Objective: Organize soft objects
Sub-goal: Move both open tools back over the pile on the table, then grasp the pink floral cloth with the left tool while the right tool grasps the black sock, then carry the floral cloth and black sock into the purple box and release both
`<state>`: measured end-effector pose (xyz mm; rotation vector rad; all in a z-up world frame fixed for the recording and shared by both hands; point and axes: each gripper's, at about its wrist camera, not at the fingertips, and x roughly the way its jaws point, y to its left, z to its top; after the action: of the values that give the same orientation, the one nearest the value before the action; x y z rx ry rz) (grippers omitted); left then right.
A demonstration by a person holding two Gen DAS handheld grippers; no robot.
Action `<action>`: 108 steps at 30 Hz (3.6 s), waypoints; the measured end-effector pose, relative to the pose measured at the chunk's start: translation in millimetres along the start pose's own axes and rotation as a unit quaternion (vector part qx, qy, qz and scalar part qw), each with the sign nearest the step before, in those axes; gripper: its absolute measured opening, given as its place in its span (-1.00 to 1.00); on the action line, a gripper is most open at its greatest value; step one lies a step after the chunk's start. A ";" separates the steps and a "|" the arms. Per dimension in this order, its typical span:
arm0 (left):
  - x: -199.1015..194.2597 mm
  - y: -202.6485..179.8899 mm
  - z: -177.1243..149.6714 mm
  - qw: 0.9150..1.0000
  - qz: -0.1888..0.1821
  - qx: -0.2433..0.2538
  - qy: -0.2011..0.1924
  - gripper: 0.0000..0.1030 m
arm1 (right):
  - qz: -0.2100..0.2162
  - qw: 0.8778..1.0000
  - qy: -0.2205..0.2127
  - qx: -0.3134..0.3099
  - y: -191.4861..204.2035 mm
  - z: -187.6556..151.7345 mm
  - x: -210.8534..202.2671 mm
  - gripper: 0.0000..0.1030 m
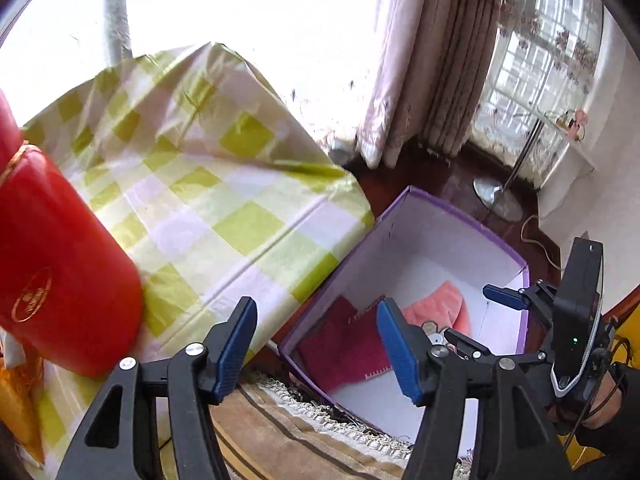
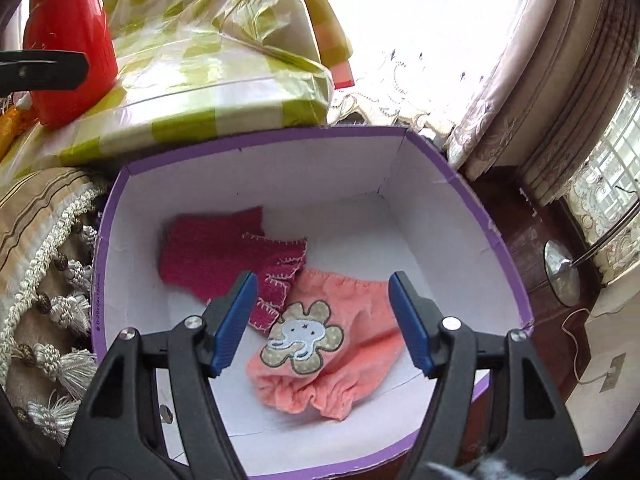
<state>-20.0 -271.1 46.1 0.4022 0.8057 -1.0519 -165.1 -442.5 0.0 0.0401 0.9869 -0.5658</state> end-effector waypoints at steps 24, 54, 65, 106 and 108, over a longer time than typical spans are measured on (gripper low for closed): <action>-146.8 162.4 -128.3 0.923 0.227 -0.279 -0.134 0.33 | 0.122 0.965 -0.152 -0.176 167.5 95.6 -85.8 0.38; -131.9 362.7 -230.3 0.818 0.246 -0.516 -0.066 -0.01 | 0.373 0.885 -0.087 -0.266 455.6 176.4 -81.4 0.47; -134.2 354.8 -232.8 0.825 0.241 -0.504 -0.085 -0.55 | 0.358 0.890 -0.070 -0.272 523.1 182.9 -51.1 0.47; -156.2 207.5 -164.9 0.881 0.178 -0.413 -0.146 -0.56 | 0.282 0.948 -0.040 -0.139 324.3 134.1 -73.7 -0.49; -148.8 196.7 -154.0 0.889 0.165 -0.403 -0.144 -0.56 | 0.270 0.954 -0.040 -0.128 305.3 134.1 -71.4 -0.49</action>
<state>55.8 9.6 42.4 -0.3201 0.7982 -0.3756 52.4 -188.1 65.8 0.0538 0.9142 0.0631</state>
